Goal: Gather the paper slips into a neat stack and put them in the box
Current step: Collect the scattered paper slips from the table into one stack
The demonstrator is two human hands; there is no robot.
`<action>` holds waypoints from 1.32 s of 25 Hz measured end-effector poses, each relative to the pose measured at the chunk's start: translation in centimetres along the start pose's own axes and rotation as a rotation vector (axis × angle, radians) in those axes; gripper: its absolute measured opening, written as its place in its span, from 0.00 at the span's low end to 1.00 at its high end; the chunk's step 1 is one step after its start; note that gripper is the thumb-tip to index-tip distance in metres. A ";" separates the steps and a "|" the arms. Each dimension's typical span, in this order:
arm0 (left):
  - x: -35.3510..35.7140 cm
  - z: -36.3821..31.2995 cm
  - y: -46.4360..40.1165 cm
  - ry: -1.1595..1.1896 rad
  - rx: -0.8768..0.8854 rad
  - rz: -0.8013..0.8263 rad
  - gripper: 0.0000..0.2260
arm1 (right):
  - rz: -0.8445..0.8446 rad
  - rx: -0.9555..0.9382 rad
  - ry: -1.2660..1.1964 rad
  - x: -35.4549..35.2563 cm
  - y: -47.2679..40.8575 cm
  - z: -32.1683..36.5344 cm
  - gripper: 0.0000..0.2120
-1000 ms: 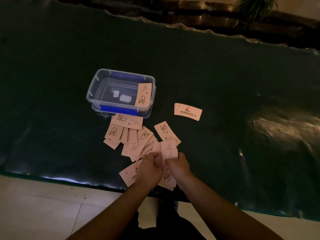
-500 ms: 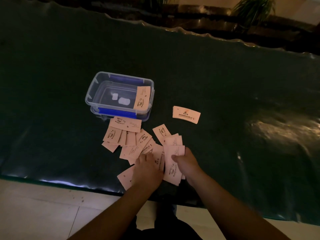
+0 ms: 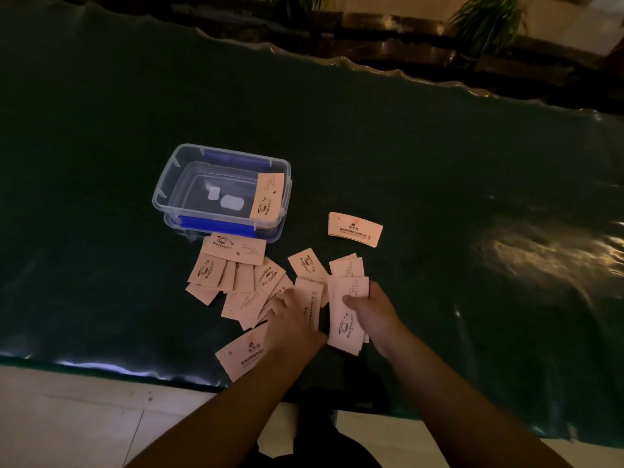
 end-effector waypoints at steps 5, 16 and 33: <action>-1.4 -1.3 -2.4 0.234 -0.164 -0.086 0.45 | 0.075 -0.072 0.075 -1.0 -1.6 2.0 0.25; -2.3 -2.9 -4.0 0.432 -0.225 -0.053 0.19 | 0.230 -0.021 0.092 1.5 -1.3 1.2 0.24; -2.4 -3.2 -2.5 0.303 0.123 0.357 0.23 | 0.103 -0.374 0.729 -1.7 -1.6 0.4 0.28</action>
Point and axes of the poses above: each hand's wrist, its own y-axis away from the middle knuckle, its own x-axis out of the palm, z = x × y, the point moved 5 cm from there along -y, towards the middle knuckle, and after that the axes turned 12 degrees about y, right-handed, at the moved point
